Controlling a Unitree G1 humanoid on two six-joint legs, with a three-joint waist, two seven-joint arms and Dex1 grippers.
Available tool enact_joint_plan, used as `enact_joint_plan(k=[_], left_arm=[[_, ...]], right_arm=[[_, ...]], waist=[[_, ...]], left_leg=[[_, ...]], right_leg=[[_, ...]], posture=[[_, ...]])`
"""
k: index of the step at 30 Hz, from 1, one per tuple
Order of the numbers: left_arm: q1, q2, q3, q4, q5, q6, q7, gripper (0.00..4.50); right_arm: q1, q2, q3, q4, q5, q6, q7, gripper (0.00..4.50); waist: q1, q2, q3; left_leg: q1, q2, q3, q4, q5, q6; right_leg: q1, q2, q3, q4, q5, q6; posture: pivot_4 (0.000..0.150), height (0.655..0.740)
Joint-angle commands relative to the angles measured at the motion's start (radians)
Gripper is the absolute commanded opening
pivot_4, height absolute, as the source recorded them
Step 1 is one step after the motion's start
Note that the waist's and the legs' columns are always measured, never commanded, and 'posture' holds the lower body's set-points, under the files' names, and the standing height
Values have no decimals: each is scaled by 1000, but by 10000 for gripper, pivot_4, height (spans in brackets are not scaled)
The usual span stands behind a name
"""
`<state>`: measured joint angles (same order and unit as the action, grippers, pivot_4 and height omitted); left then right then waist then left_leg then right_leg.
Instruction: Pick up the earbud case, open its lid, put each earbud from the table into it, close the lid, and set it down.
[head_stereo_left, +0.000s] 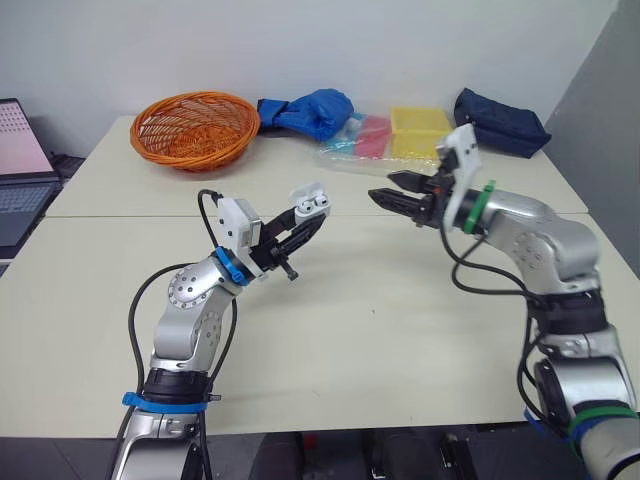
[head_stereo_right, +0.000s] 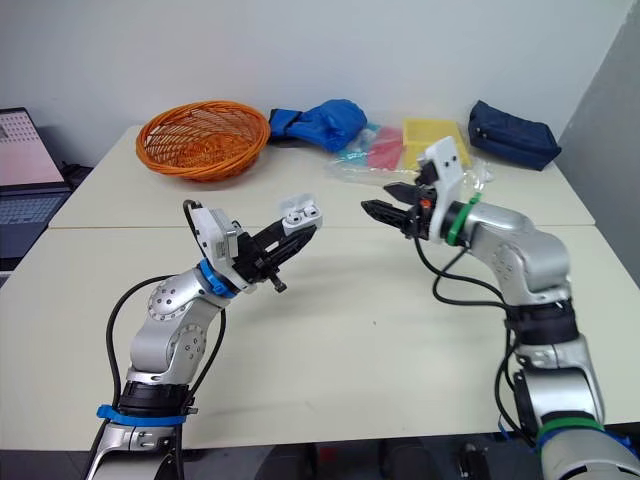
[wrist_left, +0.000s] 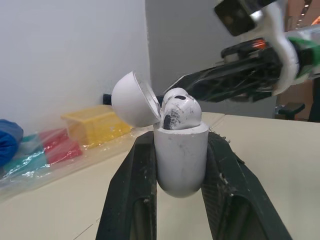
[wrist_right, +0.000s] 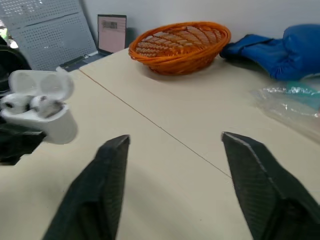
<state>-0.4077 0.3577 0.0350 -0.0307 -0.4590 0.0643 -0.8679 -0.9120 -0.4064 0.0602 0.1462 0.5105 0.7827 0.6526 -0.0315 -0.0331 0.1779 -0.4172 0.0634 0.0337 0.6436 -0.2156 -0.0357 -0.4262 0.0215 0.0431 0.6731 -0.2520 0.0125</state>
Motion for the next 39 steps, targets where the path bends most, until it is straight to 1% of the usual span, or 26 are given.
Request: enact_joint_plan(k=[1, 3, 4, 5, 9, 12, 15, 21, 25, 29, 32, 34, 39], left_arm=[[-24, 2, -27, -43, -30, 25, -45, 7853], [-27, 5, -31, -43, -27, 26, -57, 7853], [-29, 7, -34, -44, -25, 26, -62, 7853], [-29, 5, -32, -44, -26, 28, -61, 7853], [-28, -1, -28, -46, -23, 32, -55, 7853], [-25, -4, -28, -49, -21, 31, -49, 7853], [-21, -6, -28, -55, -20, 33, -45, 7853], [-28, -5, -30, -49, -14, 33, -43, 7853], [-36, -5, -32, -41, -12, 34, -47, 7853], [-46, -5, -33, -32, -10, 37, -55, 7853], [-48, -6, -31, -30, -9, 38, -57, 7853], [-56, -7, -31, -27, -14, 45, -59, 7853], [-67, -6, -29, -16, -17, 50, -67, 7853]], right_arm=[[-106, 59, 3, 80, -22, 11, -11, 14664], [-136, 71, 9, 92, -23, 39, 11, 7130], [-144, 70, 16, 91, -23, 50, 28, 2456], [-153, 71, 17, 90, -22, 64, 34, 329], [-172, 51, 50, 67, -23, 104, 93, 329], [-168, 25, 75, -10, 10, 154, 164, 329], [-149, -21, 108, -101, 1, 172, 203, 329], [-110, -56, 123, -186, -15, 167, 218, 329], [-69, -55, 110, -255, -8, 188, 185, 329], [-42, -67, 111, -317, -20, 167, 169, 329], [-36, -72, 112, -329, -26, 157, 162, 329], [-18, -95, 123, -333, -80, 81, 155, 329], [-20, -88, 93, -245, -157, -33, 105, 329]], waist=[[-1, 0, 0], [0, 0, 0], [1, 0, 0], [3, 0, 0], [2, 0, 0], [2, 0, 0], [2, 0, 0], [1, 0, 0], [1, 0, 0], [1, 0, 0], [1, 0, 0], [1, 0, 0], [1, 0, 0]], left_leg=[[0, 0, 0, 0, 0, 0], [0, 0, -1, -1, 0, 0], [0, 0, -1, -1, 0, 0], [-1, 0, -1, -1, 0, 0], [-1, 0, 0, -1, 0, 0], [-1, 0, -1, -1, 0, 0], [-1, 0, -1, -1, 0, 0], [-1, 0, -1, 0, 0, 0], [-1, 0, -1, 0, 0, 0], [-1, 0, -1, 0, 0, 0], [-1, 0, -1, 0, 0, 0], [-1, 0, -1, 0, 0, 0], [0, 0, -1, 0, 0, 0]], right_leg=[[-1, 0, 0, 0, 0, 0], [-1, 0, -1, 0, 0, 0], [-1, 0, -1, 0, 0, 0], [-1, 0, -1, 0, 0, 0], [-1, -1, -1, 0, 0, 0], [-1, -1, -1, 0, 0, 0], [-1, -1, -1, 0, 0, 0], [-1, -1, -1, 1, 0, 0], [-1, -1, -1, 1, 0, 0], [-1, -1, -1, 1, 0, 0], [-1, -1, -1, 1, 0, 0], [-1, -1, -1, 1, 0, 0], [0, -1, -1, 1, 0, 0]], posture=[[1500, 7400], [1500, 7400], [1500, 7400], [1500, 7400], [1500, 7400], [1500, 7400], [1500, 7400], [1500, 7400], [1500, 7400], [1500, 7400], [1500, 7400], [1500, 7400], [1500, 7400]])
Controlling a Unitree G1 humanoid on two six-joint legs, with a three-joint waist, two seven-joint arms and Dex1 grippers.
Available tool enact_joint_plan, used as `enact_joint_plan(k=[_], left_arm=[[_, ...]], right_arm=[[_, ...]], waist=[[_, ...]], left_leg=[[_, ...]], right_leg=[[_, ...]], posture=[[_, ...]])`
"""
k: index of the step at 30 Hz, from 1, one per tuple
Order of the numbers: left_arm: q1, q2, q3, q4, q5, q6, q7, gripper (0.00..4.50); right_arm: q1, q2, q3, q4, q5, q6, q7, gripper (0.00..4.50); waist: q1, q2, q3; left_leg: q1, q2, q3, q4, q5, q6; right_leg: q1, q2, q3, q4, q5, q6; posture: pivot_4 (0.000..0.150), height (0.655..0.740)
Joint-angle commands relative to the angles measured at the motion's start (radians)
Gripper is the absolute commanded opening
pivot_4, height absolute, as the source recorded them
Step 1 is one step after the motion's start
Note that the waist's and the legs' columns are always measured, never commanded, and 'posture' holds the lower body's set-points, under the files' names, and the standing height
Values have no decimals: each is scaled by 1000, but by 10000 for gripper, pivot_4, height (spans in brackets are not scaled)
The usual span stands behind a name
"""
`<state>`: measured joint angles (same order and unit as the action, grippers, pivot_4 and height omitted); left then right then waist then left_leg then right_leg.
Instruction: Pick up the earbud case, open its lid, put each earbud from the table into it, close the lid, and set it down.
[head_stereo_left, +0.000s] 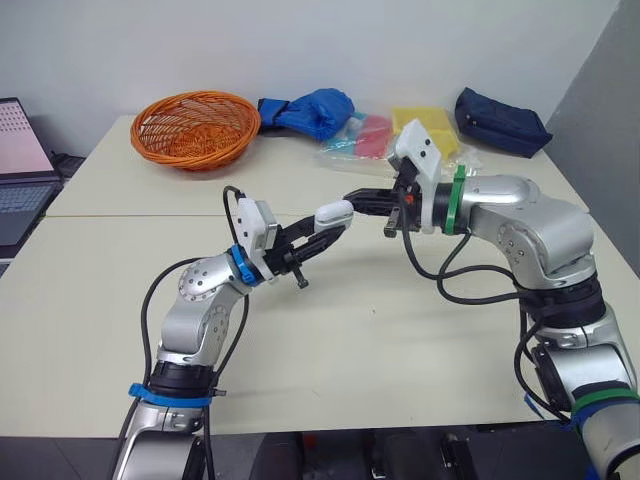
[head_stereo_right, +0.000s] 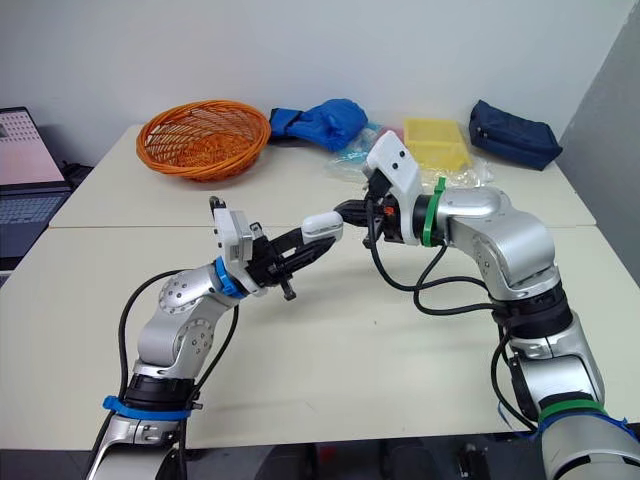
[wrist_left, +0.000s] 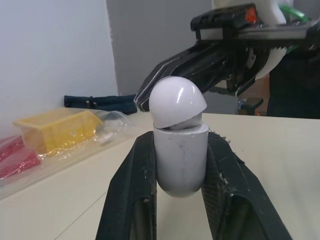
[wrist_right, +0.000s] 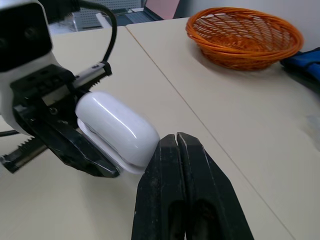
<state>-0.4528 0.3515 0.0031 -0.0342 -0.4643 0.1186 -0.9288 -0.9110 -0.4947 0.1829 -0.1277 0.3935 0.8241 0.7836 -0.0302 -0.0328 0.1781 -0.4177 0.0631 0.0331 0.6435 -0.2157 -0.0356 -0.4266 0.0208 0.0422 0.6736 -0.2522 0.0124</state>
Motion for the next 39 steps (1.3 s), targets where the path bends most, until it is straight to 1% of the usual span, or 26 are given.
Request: enact_joint_plan(k=[1, 2, 4, 6, 8, 10, 12, 15, 19, 23, 27, 29, 31, 32, 33, 36, 38, 39], left_arm=[[-23, 0, 3, -10, -10, -6, -8, 7853], [-25, -1, 3, -7, -9, -7, -10, 7853], [-27, -4, 2, -6, -8, -6, -9, 7853], [-29, -7, 0, -6, -8, -6, -9, 7853], [-32, -8, -1, -6, -8, -4, -9, 7853], [-34, -7, 0, -3, -7, -4, -10, 7853], [-36, -5, 1, 0, -5, -6, -10, 7853], [-37, -4, 2, 3, -3, -8, -10, 7853], [-41, -4, 3, 4, -2, -9, -9, 7853], [-47, -6, 3, 12, 0, -9, -11, 7853], [-55, -5, 5, 11, -1, -5, -11, 7853], [-55, 4, 10, 16, -3, 5, -13, 7853], [-58, 5, 27, -5, -61, 118, 23, 7853], [-55, 14, 31, -26, -104, 206, 35, 7853], [-52, 22, 34, -43, -134, 270, 43, 7853], [-44, 46, 46, -73, -189, 389, 65, 7853], [-56, 73, 79, -59, -281, 613, 141, 7853], [-65, 98, 73, -39, -291, 716, 170, 7853]], right_arm=[[-32, 11, -40, 58, -56, -112, -40, 329], [-44, 7, -31, 95, -96, -180, -49, 329], [-67, 25, -45, 158, -114, -241, -58, 329], [-90, 55, -73, 186, -90, -221, -74, 329], [-103, 81, -82, 162, -56, -191, -63, 329], [-88, 116, -98, 78, 28, -89, -51, 329], [-55, 118, -87, -2, 79, -32, -19, 329], [-9, 93, -53, -63, 76, -11, -4, 329], [15, 69, -18, -77, 55, 4, -5, 329], [33, 40, 44, -60, -3, -31, 3, 329], [42, 38, 56, -34, -37, -73, 2, 329], [53, 49, 23, -33, -34, -128, 5, 329], [74, 70, -59, -38, 18, -174, 4, 329], [94, 62, -95, -49, 44, -191, 22, 3964], [108, 56, -118, -57, 60, -204, 37, 6210], [134, 37, -127, -70, 62, -232, 61, 17039], [213, -31, -133, -82, 38, -362, 165, 24735], [263, -61, -134, -78, 27, -424, 211, 28623]], waist=[[0, 0, 0], [0, 0, 0], [0, 0, 0], [-1, 0, 0], [-2, 0, 0], [-1, 0, 0], [-1, 0, 0], [1, 0, 0], [1, 0, 0], [0, 0, 0], [0, 0, 0], [0, 0, 0], [0, 0, 0], [0, 0, 0], [1, 0, 0], [0, 0, 0], [-1, 0, 0], [0, 0, 0]], left_leg=[[0, 0, 0, 0, 0, 0], [0, 0, 0, 0, 0, 0], [0, 0, 0, 0, 0, 0], [0, 0, 0, 0, 0, 0], [0, 0, 0, 0, 0, 0], [0, 1, 0, -1, 0, 0], [0, 1, -1, -1, 0, 0], [-1, 0, -1, -1, 0, 0], [0, 0, 0, 1, 0, 0], [1, 0, 0, 1, 0, 0], [1, 1, -1, 1, 0, 0], [0, 1, -1, 0, 0, 0], [0, 0, 0, 0, 0, 0], [0, 0, -1, 0, 0, 0], [0, 0, -1, 0, 0, 0], [0, 0, -1, 1, 0, 0], [0, 0, -1, 1, 0, 0], [1, 0, -2, 1, 0, 0]], right_leg=[[0, 0, 0, 0, 0, 0], [0, 0, 0, 0, 0, 0], [0, 0, 0, 0, 0, 0], [0, 0, 0, 0, 0, 0], [0, 1, 0, 0, 0, 0], [0, 1, 0, 0, 0, 0], [0, 1, 0, 0, 0, 0], [0, 0, 0, 0, 0, 0], [1, -1, 0, 0, 0, 0], [1, 0, 0, 1, 0, 0], [0, 1, 0, 1, 0, 0], [0, 1, 0, 0, 0, 0], [0, 1, 0, 0, 0, 0], [0, 1, 0, 0, 0, 0], [0, 1, 0, 0, 0, 0], [1, 0, 0, 0, 0, 0], [1, 0, -1, 0, 0, 0], [1, 0, -1, 0, 0, 0]], posture=[[1500, 7400], [1500, 7400], [1500, 7400], [1500, 7400], [1500, 7400], [1500, 7400], [1500, 7400], [1500, 7400], [1500, 7400], [1500, 7400], [1500, 7400], [1500, 7400], [1500, 7400], [1500, 7400], [1500, 7400], [1500, 7400], [1500, 7400], [1500, 7400]])
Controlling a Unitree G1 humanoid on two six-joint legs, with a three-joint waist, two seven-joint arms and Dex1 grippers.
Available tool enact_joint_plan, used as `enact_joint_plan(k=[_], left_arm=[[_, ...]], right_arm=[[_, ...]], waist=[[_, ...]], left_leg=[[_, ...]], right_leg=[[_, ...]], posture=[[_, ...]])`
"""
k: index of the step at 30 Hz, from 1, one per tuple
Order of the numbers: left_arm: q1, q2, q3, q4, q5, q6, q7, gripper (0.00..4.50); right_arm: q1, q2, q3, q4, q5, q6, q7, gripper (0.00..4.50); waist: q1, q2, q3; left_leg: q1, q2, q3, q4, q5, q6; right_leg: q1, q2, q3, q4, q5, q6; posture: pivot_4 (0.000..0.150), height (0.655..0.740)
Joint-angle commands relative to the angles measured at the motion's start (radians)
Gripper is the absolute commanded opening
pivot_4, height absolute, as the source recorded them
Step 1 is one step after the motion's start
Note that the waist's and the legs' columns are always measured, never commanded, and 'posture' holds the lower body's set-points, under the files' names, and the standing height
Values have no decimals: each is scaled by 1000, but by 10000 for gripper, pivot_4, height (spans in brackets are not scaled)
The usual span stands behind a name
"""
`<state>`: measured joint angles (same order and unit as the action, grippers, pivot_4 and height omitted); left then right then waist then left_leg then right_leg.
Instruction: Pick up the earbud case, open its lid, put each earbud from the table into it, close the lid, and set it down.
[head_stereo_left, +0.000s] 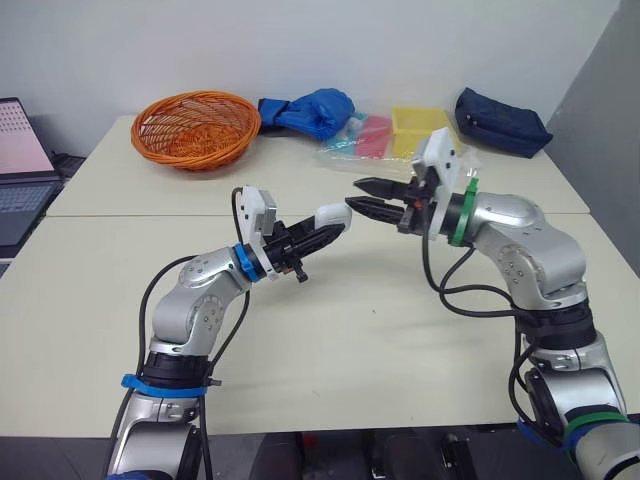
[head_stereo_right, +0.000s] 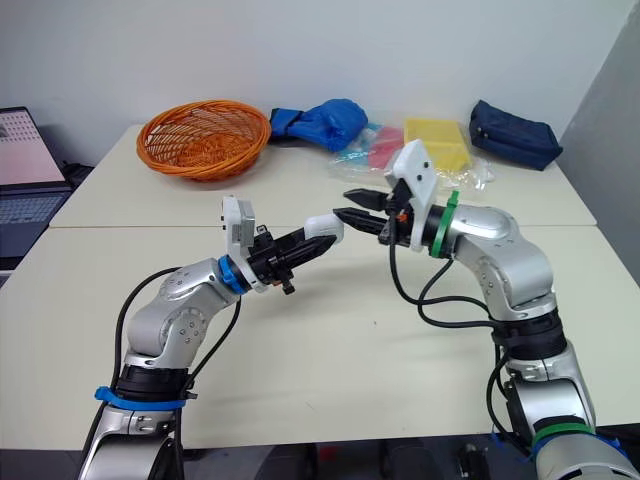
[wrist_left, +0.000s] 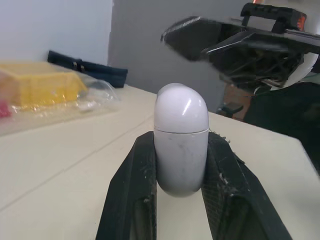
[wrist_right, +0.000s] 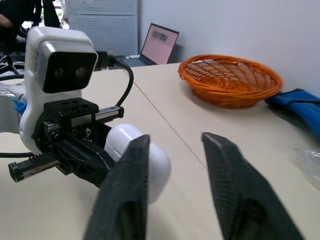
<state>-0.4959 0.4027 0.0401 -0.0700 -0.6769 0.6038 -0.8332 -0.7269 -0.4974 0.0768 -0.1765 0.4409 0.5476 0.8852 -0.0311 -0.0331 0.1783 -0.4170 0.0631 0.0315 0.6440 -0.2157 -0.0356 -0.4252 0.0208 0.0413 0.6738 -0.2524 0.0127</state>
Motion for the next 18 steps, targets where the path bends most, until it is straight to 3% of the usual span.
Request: enact_joint_plan(k=[1, 4, 5, 8, 12, 18], left_arm=[[-27, 68, 33, 9, -83, 295, 92, 7853], [-34, 62, 54, 56, -114, 456, 176, 7853], [-35, 53, 68, 61, -129, 494, 191, 7853], [-37, 25, 135, 72, -195, 595, 228, 7853], [-61, -86, 220, 185, -150, 698, 458, 7853], [-54, -119, 251, 170, -152, 777, 527, 7853]], right_arm=[[110, -74, -25, -27, -25, -186, 134, 31465], [223, -114, 2, 34, -79, -390, 236, 43435], [243, -119, 8, 52, -96, -449, 261, 44561], [264, -108, 16, 89, -118, -530, 276, 44561], [317, -92, 45, 157, -154, -651, 304, 44561], [327, -84, 78, 161, -180, -641, 292, 44561]], waist=[[1, 0, 0], [-1, 0, 0], [-1, 0, 0], [-5, 0, 1], [-1, -1, 1], [-4, -1, 1]], left_leg=[[0, 0, -1, 0, 0, 0], [1, 0, -1, 0, 0, 0], [1, 0, -1, 0, 0, 0], [1, 0, 0, 1, 0, 0], [4, 0, -2, 1, 0, 0], [6, -1, 0, 1, 0, 0]], right_leg=[[1, 0, 0, 0, 0, 0], [1, 1, -1, 0, 0, 0], [1, 1, -1, 0, 0, 0], [1, 0, 0, 0, 0, 1], [2, 1, -1, 3, 0, 0], [3, 1, 2, 4, 0, 0]], posture=[[1500, 7400], [1500, 7400], [1500, 7400], [1500, 7400], [1500, 7400], [1500, 7400]])
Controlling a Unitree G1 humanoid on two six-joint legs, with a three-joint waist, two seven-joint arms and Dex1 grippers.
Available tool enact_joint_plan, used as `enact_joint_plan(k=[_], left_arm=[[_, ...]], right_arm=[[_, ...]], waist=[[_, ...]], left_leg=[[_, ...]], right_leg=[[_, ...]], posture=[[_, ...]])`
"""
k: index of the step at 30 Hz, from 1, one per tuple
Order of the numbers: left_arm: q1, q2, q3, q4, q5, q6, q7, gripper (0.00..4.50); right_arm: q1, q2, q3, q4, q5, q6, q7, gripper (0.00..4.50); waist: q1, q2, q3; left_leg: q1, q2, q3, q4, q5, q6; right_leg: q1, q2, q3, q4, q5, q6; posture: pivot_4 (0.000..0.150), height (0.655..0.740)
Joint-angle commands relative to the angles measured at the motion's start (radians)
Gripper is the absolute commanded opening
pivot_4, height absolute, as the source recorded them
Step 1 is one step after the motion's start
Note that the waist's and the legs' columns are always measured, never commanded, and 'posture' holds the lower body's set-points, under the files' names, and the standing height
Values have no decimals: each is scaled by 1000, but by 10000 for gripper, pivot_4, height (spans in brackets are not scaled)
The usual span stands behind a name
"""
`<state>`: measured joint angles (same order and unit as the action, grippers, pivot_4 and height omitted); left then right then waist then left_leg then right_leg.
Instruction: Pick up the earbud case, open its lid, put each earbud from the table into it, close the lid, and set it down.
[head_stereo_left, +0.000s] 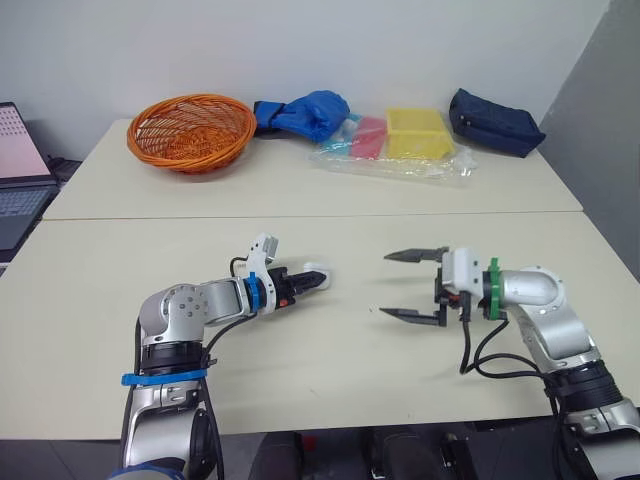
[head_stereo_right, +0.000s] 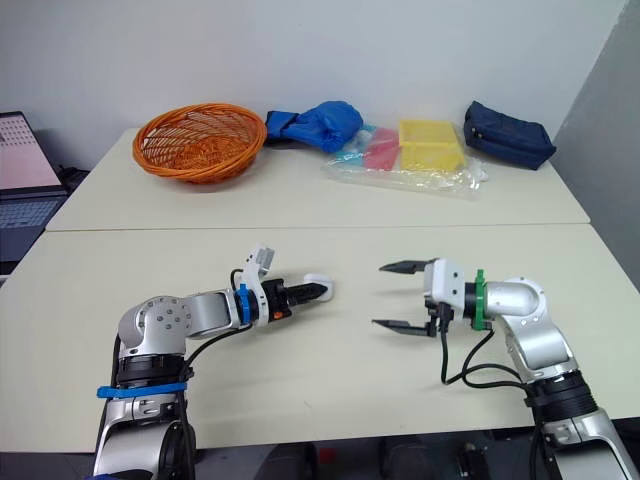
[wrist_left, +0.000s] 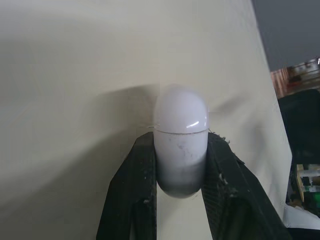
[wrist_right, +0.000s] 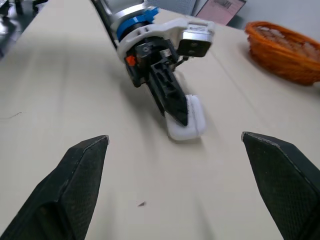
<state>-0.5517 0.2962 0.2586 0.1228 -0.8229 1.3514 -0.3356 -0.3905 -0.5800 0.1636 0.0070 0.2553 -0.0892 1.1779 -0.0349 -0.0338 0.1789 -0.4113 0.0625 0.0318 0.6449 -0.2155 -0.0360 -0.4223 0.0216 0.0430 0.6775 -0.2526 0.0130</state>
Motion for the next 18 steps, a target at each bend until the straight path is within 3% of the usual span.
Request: enact_joint_plan(k=[1, 3, 12, 15, 18], left_arm=[[10, -11, 35, -32, -11, 37, 25, 7853], [17, -26, 89, -32, -17, 43, 61, 7853], [124, 64, 177, -191, -53, 165, 71, 36691], [187, 175, 204, -222, -41, 145, 33, 44676], [302, 376, 140, -284, 62, -138, -174, 44676]], right_arm=[[-15, 3, -11, -23, 6, 2, -11, 44561], [-30, 8, -18, -15, 10, 13, -22, 44561], [-54, 0, -33, 46, 13, 12, -16, 45000], [-64, -16, -49, 95, 14, -15, 0, 45000], [-58, -32, -63, 98, 25, 3, 8, 45000]], waist=[[0, 0, 0], [0, 0, 0], [-7, 0, 0], [-14, 0, 0], [-34, 0, 0]], left_leg=[[1, 0, 0, 0, 0, 0], [1, 0, 0, 0, 0, 0], [4, 0, 0, -1, 0, 0], [6, 0, 1, -1, 0, 0], [11, 1, 0, -4, 0, 0]], right_leg=[[1, 0, 0, 0, 0, 0], [1, 0, 0, 0, 0, 0], [2, 0, 2, 2, 0, 0], [3, 0, 3, 2, 0, 0], [3, 0, 5, 3, 0, -3]], posture=[[1500, 7400], [1500, 7400], [1500, 7400], [1500, 7400], [1500, 7400]])
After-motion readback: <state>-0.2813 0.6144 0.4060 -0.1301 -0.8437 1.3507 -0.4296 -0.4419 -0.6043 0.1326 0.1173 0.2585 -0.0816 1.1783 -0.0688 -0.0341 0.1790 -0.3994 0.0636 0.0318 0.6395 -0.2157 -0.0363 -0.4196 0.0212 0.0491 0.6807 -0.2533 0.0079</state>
